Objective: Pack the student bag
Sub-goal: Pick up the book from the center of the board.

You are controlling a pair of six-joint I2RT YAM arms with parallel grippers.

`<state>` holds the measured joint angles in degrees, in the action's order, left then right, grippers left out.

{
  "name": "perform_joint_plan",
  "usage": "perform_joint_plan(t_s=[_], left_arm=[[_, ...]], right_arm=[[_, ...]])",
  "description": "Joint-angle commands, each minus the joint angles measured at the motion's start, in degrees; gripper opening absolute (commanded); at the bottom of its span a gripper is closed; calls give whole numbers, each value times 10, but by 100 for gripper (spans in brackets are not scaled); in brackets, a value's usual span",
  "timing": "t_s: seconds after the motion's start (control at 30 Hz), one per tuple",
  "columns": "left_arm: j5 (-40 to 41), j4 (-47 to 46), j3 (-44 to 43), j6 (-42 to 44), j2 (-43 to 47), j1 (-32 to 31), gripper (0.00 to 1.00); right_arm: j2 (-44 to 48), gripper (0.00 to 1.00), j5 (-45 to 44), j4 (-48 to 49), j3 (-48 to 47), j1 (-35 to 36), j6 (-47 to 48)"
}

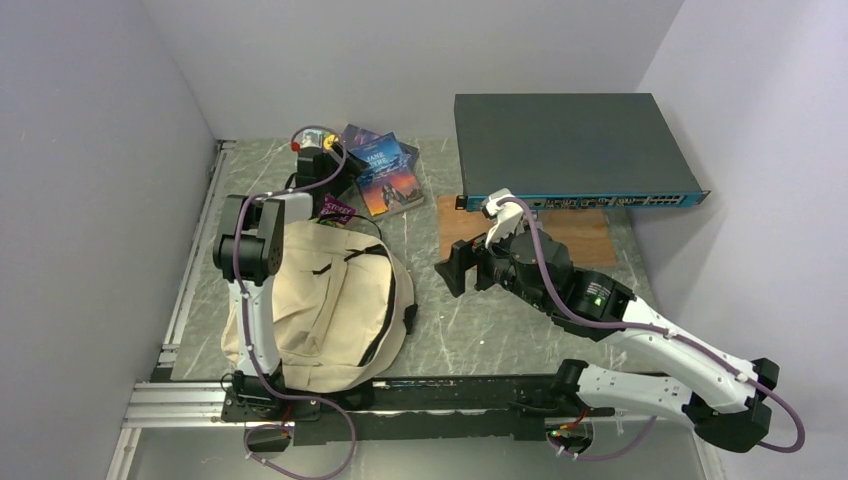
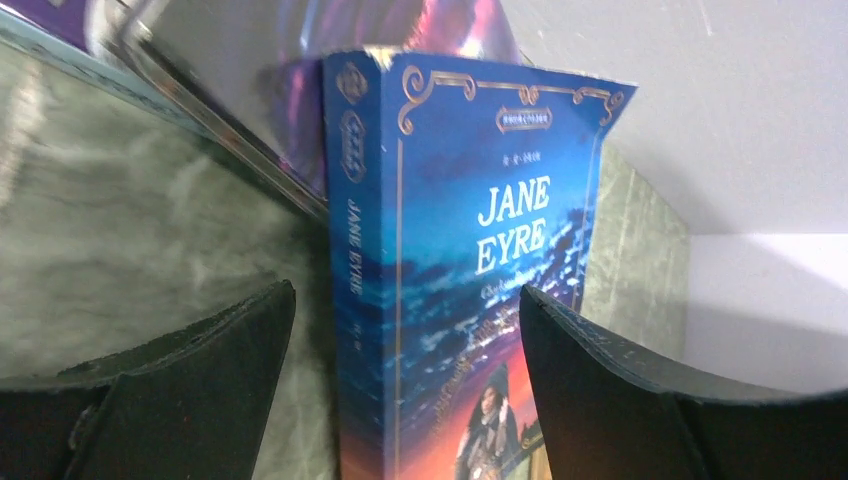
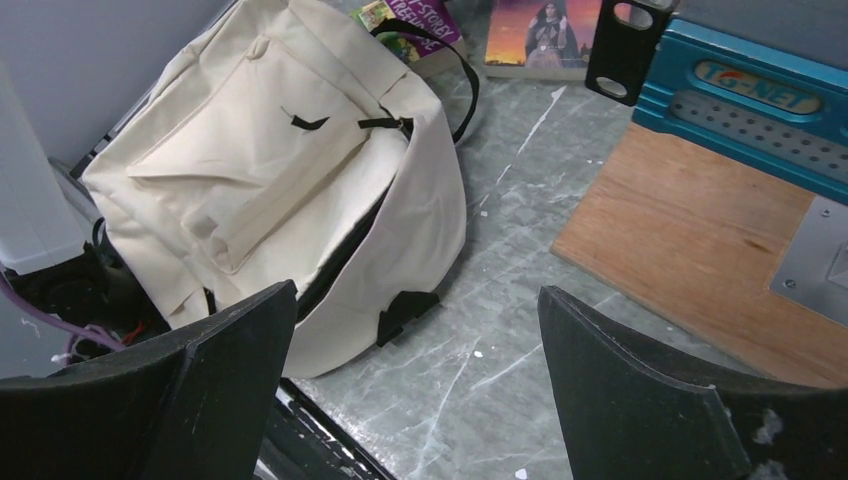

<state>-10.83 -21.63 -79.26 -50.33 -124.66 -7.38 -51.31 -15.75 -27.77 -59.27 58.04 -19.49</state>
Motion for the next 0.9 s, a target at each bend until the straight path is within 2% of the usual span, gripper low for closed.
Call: perform_joint_plan(t_s=[0.0,0.1,0.3,0.4,0.7,0.87], left_arm=[[-25,-82,19,-66,-18,-14,85],[-43,-101,23,-78,-35,-19,76],[-65,-104,29,-84,-11,-14,41],[-86,-75,24,-74,25,-9,27],[-173,-14,25,-102,126,24,9],[-227,-45,56,-150,174,46,0]], right_arm=[[16,93,-23,-6,-7,-3,4],[18,93,-27,-6,-6,-3,7],[21,93,-33,-11,-8,-4,6],[26,93,-35,-9,-6,-4,2],[28,93,-33,1,-3,-4,2],[19,94,-20,6,-12,-4,3]])
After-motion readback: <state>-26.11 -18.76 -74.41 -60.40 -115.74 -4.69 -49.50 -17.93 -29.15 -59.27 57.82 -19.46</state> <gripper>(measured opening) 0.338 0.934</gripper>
